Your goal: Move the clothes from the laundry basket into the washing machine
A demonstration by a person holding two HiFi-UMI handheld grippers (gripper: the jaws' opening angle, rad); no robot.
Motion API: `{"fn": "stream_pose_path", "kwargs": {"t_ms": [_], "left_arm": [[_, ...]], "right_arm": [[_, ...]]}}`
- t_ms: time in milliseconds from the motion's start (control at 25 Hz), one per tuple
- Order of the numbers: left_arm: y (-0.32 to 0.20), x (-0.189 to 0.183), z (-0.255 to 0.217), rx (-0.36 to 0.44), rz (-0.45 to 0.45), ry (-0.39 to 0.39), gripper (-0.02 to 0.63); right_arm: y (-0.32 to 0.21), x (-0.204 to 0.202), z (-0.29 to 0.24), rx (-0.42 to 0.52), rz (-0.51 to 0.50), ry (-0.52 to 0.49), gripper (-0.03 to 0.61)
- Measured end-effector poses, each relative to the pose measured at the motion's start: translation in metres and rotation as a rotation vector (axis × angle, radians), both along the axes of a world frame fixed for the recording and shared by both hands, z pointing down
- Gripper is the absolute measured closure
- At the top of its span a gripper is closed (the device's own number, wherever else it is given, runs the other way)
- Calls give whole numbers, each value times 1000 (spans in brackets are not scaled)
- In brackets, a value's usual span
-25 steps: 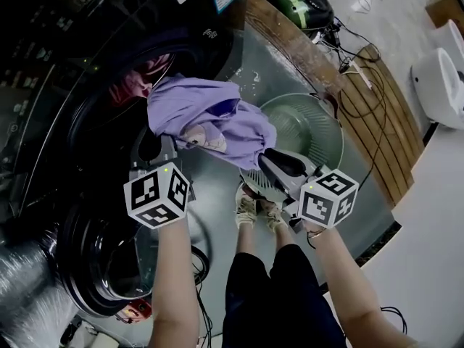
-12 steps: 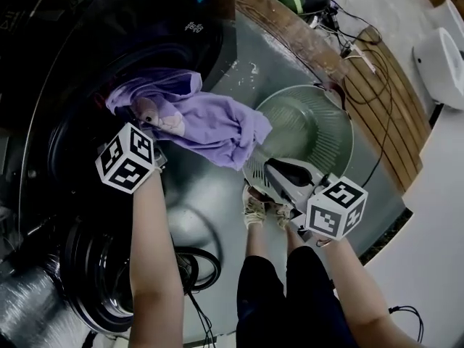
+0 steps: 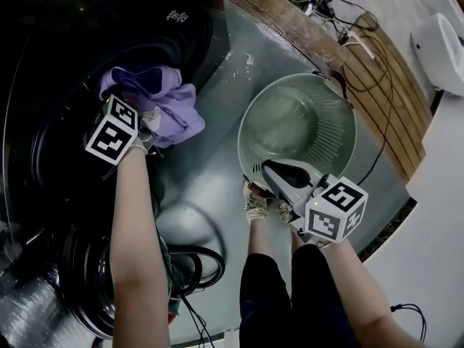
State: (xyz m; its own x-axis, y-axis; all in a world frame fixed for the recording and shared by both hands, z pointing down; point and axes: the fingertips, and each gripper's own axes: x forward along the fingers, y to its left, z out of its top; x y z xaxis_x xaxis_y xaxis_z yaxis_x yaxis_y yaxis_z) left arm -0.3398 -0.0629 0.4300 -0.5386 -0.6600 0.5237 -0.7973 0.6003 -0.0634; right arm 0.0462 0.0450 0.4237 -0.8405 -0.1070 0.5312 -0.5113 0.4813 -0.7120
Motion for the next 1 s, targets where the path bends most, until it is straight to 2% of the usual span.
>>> {"fn": "stream_pose_path", "kwargs": {"t_ms": [160, 320, 480, 600, 800, 1000], "left_arm": [[7, 1, 9, -37, -12, 53, 463], [23, 9, 0, -6, -22, 106, 384], [46, 30, -17, 40, -8, 120, 359], [65, 61, -20, 42, 16, 136, 359], [91, 113, 22, -6, 12, 256, 345], [99, 134, 78, -81, -33, 366, 316]], "right_arm": [[9, -2, -1, -5, -18, 5, 538], [17, -4, -5, 24, -60, 20, 535], [24, -7, -10, 20, -72, 7, 534], [22, -2, -10, 9, -53, 5, 535], [15, 4, -10, -33, 12, -29, 535], [14, 7, -7, -36, 21, -35, 534]]}}
